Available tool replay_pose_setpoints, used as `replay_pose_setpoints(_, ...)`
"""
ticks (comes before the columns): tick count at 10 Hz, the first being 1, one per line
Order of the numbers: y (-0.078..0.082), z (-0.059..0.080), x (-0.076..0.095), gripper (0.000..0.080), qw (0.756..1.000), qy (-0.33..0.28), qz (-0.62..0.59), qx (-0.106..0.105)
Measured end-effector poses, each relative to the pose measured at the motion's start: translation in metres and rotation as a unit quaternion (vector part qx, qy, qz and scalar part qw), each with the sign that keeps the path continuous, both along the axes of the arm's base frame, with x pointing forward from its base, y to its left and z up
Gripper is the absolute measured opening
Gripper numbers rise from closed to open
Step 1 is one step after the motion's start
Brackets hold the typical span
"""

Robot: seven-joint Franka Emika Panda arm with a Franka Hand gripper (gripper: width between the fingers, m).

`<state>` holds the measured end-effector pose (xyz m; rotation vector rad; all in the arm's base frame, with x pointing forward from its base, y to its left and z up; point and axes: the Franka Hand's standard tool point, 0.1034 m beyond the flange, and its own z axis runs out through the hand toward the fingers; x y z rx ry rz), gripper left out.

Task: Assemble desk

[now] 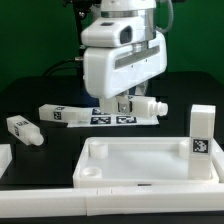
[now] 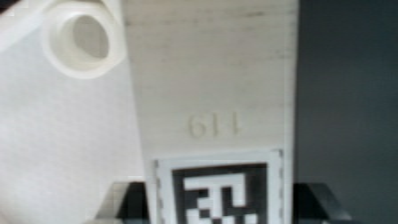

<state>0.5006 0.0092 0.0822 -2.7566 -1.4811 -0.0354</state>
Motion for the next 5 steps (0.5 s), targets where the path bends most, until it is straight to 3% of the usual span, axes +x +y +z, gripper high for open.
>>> replay_pose_setpoints(3, -0.003, -0.002, -0.002, 0.0284, 0.998, 0.001, 0.061, -0.009)
replay_pose_setpoints(5, 0.026, -0.016, -0.031, 0.0284, 0.988, 0.0, 0.155, -0.007)
